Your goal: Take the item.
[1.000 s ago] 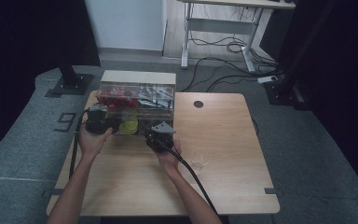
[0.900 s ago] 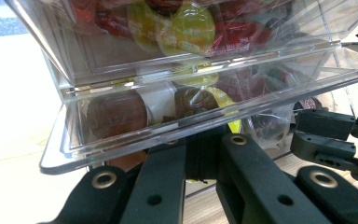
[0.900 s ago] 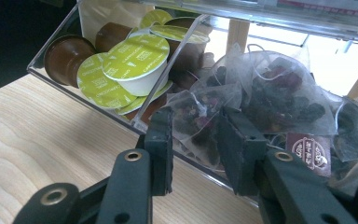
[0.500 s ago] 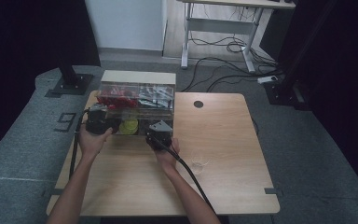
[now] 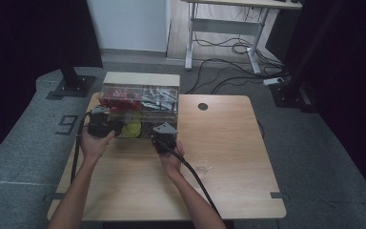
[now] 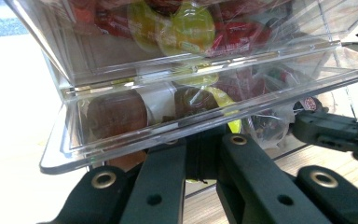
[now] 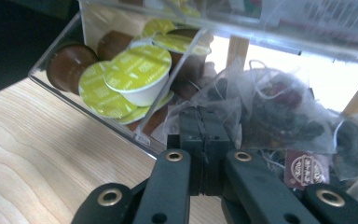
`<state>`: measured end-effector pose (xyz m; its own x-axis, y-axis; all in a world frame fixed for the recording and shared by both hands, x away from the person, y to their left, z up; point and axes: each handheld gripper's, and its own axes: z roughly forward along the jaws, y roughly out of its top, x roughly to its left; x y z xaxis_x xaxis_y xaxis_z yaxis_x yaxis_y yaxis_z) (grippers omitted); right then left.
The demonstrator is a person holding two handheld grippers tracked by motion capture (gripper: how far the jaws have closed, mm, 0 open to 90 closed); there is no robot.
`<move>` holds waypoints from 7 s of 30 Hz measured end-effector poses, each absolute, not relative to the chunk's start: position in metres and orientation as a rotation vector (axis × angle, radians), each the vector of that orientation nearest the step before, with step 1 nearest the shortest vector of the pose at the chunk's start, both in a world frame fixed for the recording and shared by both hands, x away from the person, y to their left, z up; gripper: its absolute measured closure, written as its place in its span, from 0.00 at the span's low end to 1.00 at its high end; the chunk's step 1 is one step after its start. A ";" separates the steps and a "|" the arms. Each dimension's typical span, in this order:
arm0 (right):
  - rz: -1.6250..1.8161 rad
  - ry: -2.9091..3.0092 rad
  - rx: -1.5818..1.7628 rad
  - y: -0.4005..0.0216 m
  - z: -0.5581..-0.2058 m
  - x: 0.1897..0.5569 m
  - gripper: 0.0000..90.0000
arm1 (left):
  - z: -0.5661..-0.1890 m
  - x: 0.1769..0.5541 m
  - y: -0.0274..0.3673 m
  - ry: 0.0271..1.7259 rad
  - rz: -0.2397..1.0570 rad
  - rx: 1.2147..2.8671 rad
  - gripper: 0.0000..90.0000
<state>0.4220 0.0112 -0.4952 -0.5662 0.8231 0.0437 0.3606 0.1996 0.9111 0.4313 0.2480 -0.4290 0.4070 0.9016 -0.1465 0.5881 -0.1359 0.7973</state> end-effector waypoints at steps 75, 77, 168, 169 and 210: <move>1.393 1.963 1.143 0.009 -0.486 0.428 0.99 | -0.430 0.431 0.244 1.274 0.471 1.830 1.00; 1.407 1.960 1.134 0.007 -0.483 0.424 0.99 | -0.430 0.431 0.244 1.276 0.471 1.829 1.00; 1.534 1.834 1.079 -0.135 -0.440 0.336 0.99 | -0.431 0.431 0.237 1.289 0.484 1.836 1.00; 1.534 1.834 1.078 -0.136 -0.440 0.335 0.99 | -0.431 0.431 0.237 1.288 0.483 1.837 1.00; 1.478 1.825 1.140 -0.183 -0.467 0.303 0.99 | -0.430 0.431 0.237 1.298 0.488 1.838 1.00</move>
<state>0.3033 -0.1833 -0.4667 -0.5074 0.8551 0.1069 0.2822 0.0477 0.9582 0.4313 0.2371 -0.4301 0.3953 0.9082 -0.1378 0.5928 -0.1376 0.7935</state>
